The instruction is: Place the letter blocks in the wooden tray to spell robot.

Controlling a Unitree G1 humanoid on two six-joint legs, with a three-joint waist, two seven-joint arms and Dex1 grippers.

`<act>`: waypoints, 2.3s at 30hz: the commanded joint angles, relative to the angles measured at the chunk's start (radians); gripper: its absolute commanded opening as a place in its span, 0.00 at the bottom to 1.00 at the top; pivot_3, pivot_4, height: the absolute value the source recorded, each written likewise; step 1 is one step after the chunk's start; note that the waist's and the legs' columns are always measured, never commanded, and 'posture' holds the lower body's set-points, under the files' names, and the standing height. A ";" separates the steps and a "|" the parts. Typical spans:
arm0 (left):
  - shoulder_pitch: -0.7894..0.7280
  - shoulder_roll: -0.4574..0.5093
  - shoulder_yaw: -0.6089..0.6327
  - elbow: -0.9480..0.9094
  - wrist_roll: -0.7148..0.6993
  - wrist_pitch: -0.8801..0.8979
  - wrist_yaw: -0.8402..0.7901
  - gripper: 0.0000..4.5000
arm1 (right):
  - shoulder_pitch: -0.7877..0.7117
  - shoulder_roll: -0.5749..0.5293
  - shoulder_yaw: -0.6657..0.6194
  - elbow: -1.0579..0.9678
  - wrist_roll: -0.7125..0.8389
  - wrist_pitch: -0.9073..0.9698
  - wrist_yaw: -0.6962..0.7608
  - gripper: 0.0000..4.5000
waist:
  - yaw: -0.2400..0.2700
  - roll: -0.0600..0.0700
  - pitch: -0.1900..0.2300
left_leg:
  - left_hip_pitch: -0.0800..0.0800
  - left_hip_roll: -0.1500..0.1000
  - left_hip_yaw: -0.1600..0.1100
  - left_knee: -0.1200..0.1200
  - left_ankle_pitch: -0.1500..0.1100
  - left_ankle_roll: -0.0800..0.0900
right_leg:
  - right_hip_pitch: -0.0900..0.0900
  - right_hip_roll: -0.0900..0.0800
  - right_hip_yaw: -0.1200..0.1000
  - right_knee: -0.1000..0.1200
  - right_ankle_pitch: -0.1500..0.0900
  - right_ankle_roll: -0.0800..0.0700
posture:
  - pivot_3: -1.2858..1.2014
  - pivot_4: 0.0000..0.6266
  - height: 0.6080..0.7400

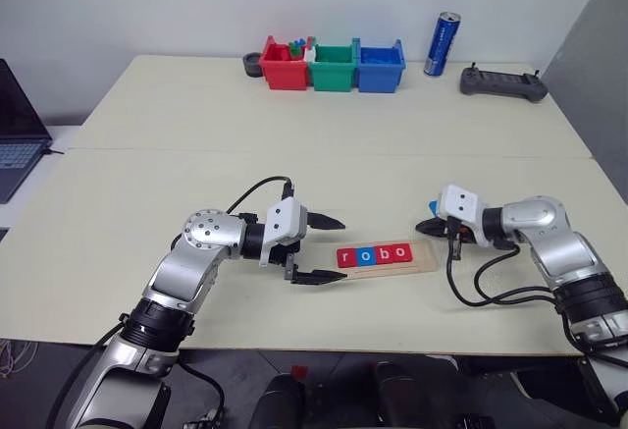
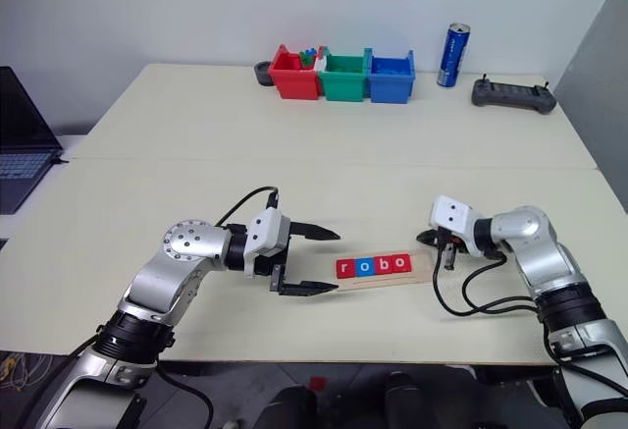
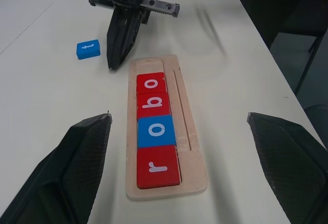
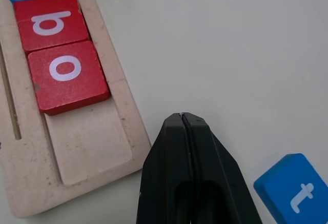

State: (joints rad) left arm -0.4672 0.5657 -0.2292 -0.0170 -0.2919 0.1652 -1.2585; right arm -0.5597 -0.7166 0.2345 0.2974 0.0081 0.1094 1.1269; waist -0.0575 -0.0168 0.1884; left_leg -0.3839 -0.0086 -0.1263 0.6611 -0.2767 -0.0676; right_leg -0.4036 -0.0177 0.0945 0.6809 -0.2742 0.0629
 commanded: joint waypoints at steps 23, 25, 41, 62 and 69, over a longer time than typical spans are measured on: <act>-0.018 0.007 0.014 -0.018 -0.012 -0.017 -0.011 1.00 | -0.011 0.002 -0.131 -0.054 0.018 0.045 -0.167 0.01 | 0.000 0.000 0.000 | 0.000 0.000 0.000 0.000 0.000 0.000 | 0.000 0.000 0.000 0.000 0.000 0.000 | 0.52 0.24 1.00; -0.017 0.006 0.014 -0.017 -0.011 -0.018 -0.012 1.00 | 0.009 0.015 -0.162 -0.082 0.022 0.078 -0.224 0.01 | 0.000 0.000 0.000 | 0.000 0.000 0.000 0.000 0.000 0.000 | 0.000 0.000 0.000 0.000 0.000 0.000 | 0.52 0.24 1.00; -0.029 -0.001 0.014 -0.012 -0.010 -0.017 -0.023 1.00 | 0.083 0.233 -0.323 -0.361 0.160 0.668 -0.567 0.99 | -0.002 0.001 0.000 | 0.000 0.000 0.000 0.000 0.000 0.000 | 0.000 0.001 0.001 0.001 0.000 0.000 | 0.52 0.24 1.00; -0.021 0.002 0.016 -0.022 -0.010 -0.015 -0.017 1.00 | 0.052 0.297 -0.342 -0.281 0.171 0.821 -0.732 0.87 | -0.002 0.001 -0.001 | 0.000 0.000 0.000 0.000 0.000 0.000 | 0.000 0.001 0.001 0.001 0.000 0.000 | 0.52 0.24 1.00; -0.017 0.002 0.014 -0.023 -0.009 -0.018 -0.019 1.00 | 0.051 0.297 -0.357 -0.317 0.177 0.851 -0.764 0.34 | -0.004 0.001 -0.001 | 0.000 0.001 0.000 -0.001 0.000 0.000 | 0.000 0.001 0.001 0.001 0.000 0.000 | 0.52 0.24 1.00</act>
State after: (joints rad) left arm -0.4838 0.5647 -0.2289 -0.0190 -0.2918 0.1640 -1.2771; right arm -0.5101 -0.4207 -0.1088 0.0191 0.1705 0.9464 0.3686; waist -0.0611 -0.0158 0.1878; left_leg -0.3840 -0.0081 -0.1264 0.6605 -0.2767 -0.0676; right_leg -0.4041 -0.0163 0.0951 0.6815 -0.2741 0.0627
